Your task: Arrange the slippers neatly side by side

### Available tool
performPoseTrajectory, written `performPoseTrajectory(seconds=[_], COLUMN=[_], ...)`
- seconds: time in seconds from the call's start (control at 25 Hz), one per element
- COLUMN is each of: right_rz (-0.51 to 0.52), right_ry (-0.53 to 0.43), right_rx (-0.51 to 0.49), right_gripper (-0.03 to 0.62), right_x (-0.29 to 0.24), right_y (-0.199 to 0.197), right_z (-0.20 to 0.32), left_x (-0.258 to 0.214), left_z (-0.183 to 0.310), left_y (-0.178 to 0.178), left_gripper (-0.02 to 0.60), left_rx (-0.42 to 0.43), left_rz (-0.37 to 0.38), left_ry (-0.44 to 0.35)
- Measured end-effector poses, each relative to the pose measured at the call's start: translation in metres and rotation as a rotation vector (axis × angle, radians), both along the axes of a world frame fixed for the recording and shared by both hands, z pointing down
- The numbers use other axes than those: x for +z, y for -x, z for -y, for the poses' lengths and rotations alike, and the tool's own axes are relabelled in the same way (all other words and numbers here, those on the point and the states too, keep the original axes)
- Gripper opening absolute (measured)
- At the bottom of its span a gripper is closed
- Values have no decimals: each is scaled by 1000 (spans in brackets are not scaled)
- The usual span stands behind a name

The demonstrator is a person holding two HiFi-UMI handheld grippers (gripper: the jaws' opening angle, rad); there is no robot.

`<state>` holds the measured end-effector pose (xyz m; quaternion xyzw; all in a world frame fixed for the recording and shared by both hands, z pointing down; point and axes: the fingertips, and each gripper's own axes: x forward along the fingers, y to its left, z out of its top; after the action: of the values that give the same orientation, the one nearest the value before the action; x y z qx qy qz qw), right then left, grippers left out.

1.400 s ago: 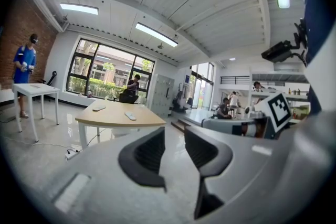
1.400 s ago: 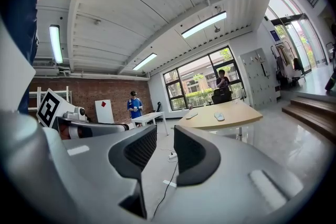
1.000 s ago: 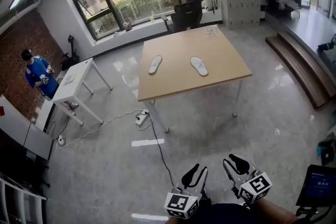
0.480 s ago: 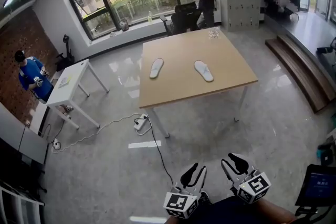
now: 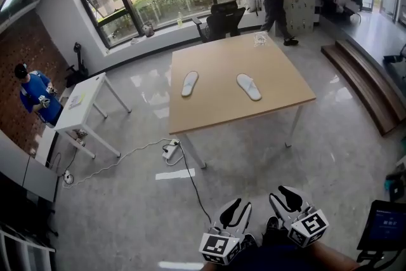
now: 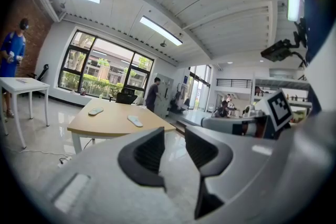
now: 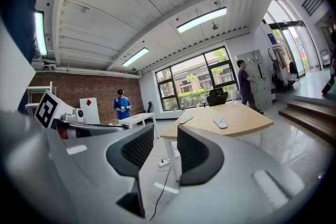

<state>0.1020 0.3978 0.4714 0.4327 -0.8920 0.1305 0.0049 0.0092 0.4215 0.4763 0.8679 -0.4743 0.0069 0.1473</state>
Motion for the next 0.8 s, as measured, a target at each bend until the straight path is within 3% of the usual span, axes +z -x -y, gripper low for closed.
performPoseTrajectory(seconds=[0.4,0.8], right_rz=[42,44], right_ry=[15,12], right_rx=[-31,-82], right_gripper=[149,149], right_x=[3,6], right_y=[2,-8], right_z=[47,141], left_x=[0,4], left_z=[39,129], left_y=[-1,-10], left_gripper=[123,123], left_rx=[-28,-101], left_rz=[14,27], left_ry=[25,26])
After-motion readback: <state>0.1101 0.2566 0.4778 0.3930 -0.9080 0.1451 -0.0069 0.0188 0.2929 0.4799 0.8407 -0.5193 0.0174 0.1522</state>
